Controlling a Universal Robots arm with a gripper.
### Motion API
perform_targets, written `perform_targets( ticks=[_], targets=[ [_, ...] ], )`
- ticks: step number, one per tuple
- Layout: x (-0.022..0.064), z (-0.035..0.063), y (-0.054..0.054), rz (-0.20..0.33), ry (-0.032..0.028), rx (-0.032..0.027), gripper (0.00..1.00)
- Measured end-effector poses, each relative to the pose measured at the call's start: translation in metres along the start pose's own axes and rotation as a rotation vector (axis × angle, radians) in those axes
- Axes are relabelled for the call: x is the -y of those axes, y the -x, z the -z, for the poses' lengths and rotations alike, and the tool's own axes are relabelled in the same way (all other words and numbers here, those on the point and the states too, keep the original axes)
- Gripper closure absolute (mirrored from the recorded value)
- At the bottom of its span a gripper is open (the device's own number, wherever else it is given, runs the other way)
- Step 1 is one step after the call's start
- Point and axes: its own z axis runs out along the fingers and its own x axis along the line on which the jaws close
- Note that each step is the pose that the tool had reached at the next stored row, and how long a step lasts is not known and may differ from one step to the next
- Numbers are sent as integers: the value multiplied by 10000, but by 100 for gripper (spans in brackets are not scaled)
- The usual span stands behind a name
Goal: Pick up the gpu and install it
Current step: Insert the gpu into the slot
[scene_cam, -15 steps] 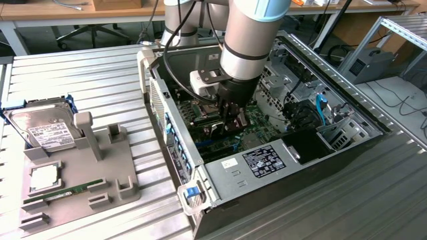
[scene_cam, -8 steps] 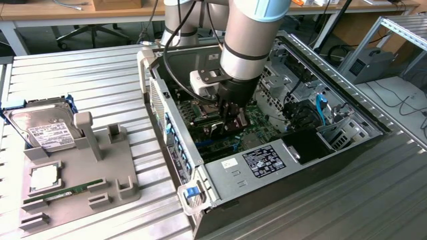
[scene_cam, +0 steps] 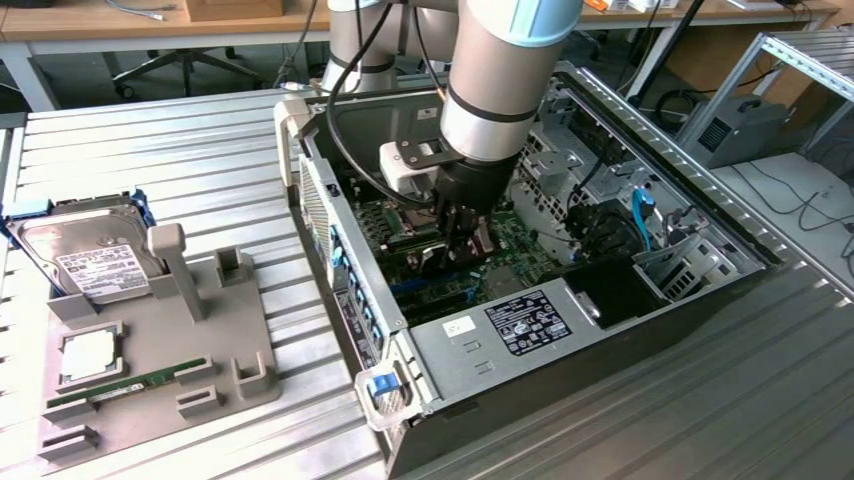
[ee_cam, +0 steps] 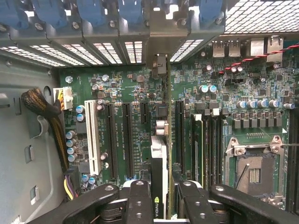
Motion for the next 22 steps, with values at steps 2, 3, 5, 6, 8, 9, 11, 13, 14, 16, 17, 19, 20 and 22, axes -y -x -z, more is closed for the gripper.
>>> perform_targets(
  ticks=[2,3,5,6,8,9,11,13,14,16,17,19,20,22],
  targets=[
    [0,-6,0,0,1,-4,73],
    [0,-7,0,0,2,-3,73],
    [0,-7,0,0,3,9,73],
    [0,-8,0,0,1,19,73],
    [0,-8,0,0,2,21,73],
    [0,-10,-1,2,2,19,73],
    [0,-13,0,5,2,19,73],
    [-1,-14,-1,6,2,19,73],
    [-1,-14,-1,7,3,19,73],
    [-1,-15,0,6,2,20,73],
    [-2,-16,-1,6,2,20,73],
    [-2,-19,-1,7,2,20,73],
    [-3,-24,-1,6,1,22,73],
    [-3,-26,-1,6,3,18,73]
  ],
)
